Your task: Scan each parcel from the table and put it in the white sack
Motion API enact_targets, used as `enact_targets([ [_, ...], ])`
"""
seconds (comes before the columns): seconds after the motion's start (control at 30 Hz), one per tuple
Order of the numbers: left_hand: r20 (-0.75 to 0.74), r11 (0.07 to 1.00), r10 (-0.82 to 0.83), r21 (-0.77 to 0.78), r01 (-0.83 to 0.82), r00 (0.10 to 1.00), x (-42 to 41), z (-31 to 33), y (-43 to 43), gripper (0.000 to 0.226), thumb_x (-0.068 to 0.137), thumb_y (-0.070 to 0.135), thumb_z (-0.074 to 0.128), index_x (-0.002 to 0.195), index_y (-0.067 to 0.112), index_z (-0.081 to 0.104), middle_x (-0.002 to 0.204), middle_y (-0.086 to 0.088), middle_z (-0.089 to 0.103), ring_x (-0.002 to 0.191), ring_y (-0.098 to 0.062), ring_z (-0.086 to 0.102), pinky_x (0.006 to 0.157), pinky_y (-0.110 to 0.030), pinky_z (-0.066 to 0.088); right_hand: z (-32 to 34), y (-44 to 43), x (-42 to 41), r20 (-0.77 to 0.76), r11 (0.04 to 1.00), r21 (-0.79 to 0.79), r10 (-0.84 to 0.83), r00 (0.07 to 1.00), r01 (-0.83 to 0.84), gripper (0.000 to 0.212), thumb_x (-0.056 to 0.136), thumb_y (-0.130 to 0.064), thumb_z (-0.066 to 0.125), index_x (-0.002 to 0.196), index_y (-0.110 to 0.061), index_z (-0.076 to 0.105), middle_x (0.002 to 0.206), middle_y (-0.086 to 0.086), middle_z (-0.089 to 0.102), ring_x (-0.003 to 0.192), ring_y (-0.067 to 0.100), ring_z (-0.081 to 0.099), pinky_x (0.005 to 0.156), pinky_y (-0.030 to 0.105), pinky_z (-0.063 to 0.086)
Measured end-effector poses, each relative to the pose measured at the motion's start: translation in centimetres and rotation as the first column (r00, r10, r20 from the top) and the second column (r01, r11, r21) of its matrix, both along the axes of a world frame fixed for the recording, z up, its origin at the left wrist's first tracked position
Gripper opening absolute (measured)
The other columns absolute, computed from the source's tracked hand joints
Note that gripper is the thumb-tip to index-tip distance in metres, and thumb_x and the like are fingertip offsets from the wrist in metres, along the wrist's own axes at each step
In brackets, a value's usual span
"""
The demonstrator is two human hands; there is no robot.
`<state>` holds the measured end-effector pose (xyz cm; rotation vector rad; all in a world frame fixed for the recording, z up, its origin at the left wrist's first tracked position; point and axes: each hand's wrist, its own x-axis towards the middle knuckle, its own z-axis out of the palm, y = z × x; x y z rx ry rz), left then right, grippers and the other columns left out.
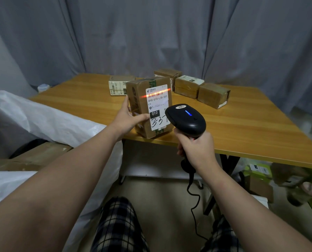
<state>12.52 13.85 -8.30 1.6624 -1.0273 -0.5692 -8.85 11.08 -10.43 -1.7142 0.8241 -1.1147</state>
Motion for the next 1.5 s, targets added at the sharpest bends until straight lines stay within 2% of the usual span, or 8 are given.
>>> enact_targets([
  [0.17,-0.009,1.0,-0.013,0.002,0.013,1.0,0.0,0.0,0.0,0.091,0.082,0.024,0.075,0.149,0.033,0.014,0.137,-0.003,0.047,0.131,-0.024,0.044,0.103,-0.039,0.039,0.0,0.2,0.0,0.015,1.0,0.009,0.012,1.0,-0.012,0.02,0.087,-0.02,0.069,0.069,-0.015,0.061,0.045,-0.004,0.055,0.042,0.013,0.057,0.045,0.024,0.045],
  [0.43,-0.182,0.982,0.099,-0.141,-0.126,0.978,-0.1,-0.1,3.3,0.074,0.079,0.01,0.076,0.13,0.033,0.028,0.099,0.016,0.055,0.101,-0.008,0.061,0.059,-0.012,0.051,1.1,1.2,3.7,0.052,0.989,-0.004,0.149,0.988,-0.149,0.013,0.086,-0.019,0.069,0.08,-0.009,0.065,0.052,0.001,0.058,0.046,0.015,0.058,0.047,0.023,0.047],
  [0.67,-0.252,0.898,0.369,-0.151,-0.413,0.894,7.5,1.0,12.1,0.097,0.066,0.035,0.086,0.144,0.019,0.031,0.115,0.002,0.059,0.099,-0.007,0.066,0.087,-0.032,0.055,0.1,3.7,11.1,-0.026,0.926,0.1,0.368,0.93,-0.364,0.015,0.079,-0.021,0.077,0.091,-0.013,0.069,0.06,-0.014,0.063,0.062,0.001,0.061,0.059,0.017,0.046],
  [0.8,-0.009,0.865,0.486,-0.136,-0.483,0.874,11.4,3.5,17.6,0.062,0.08,0.02,0.076,0.126,0.022,0.035,0.1,0.013,0.056,0.073,0.011,0.063,0.066,-0.016,0.053,-1.0,4.9,14.6,-0.17,0.852,0.096,0.524,0.835,-0.515,0.031,0.079,-0.024,0.077,0.109,-0.018,0.068,0.087,-0.007,0.071,0.08,0.005,0.066,0.066,0.018,0.05],
  [1.07,0.226,0.836,0.338,0.375,-0.402,0.914,13.4,2.9,23.1,0.08,0.064,0.044,0.081,0.133,0.03,0.042,0.116,-0.003,0.059,0.087,-0.025,0.07,0.07,-0.037,0.06,-3.4,6.7,18.7,-0.551,0.873,0.088,0.444,0.707,-0.48,0.044,0.075,-0.048,0.073,0.111,-0.026,0.062,0.095,-0.006,0.069,0.092,0.013,0.063,0.08,0.031,0.052],
  [1.23,0.688,0.465,0.014,0.638,-0.614,0.726,14.6,3.9,25.4,0.106,0.067,0.066,0.067,0.15,0.038,0.008,0.137,-0.014,0.033,0.121,-0.038,0.044,0.098,-0.042,0.04,1.8,7.3,19.3,-0.197,0.906,0.068,0.423,0.885,-0.418,0.011,0.077,-0.025,0.076,0.083,-0.023,0.067,0.073,-0.005,0.065,0.074,0.012,0.062,0.065,0.025,0.044],
  [1.37,0.726,0.477,0.117,0.558,-0.679,0.678,15.6,6.4,25.6,0.096,0.072,0.067,0.064,0.15,0.04,0.016,0.136,-0.016,0.036,0.12,-0.039,0.045,0.1,-0.044,0.041,4.3,9.2,19.7,0.176,0.874,0.161,0.431,0.885,-0.458,0.014,0.081,-0.013,0.072,0.073,-0.023,0.066,0.058,-0.007,0.063,0.064,0.012,0.062,0.064,0.027,0.048],
  [1.5,0.719,0.515,0.161,0.524,-0.679,0.677,15.7,7.2,24.5,0.095,0.069,0.068,0.067,0.148,0.037,0.024,0.132,-0.016,0.038,0.12,-0.04,0.046,0.102,-0.046,0.04,2.1,9.5,19.0,0.009,0.865,0.265,0.44,0.898,-0.426,0.01,0.081,-0.012,0.071,0.08,-0.021,0.067,0.069,0.0,0.065,0.075,0.018,0.064,0.07,0.032,0.047],
])
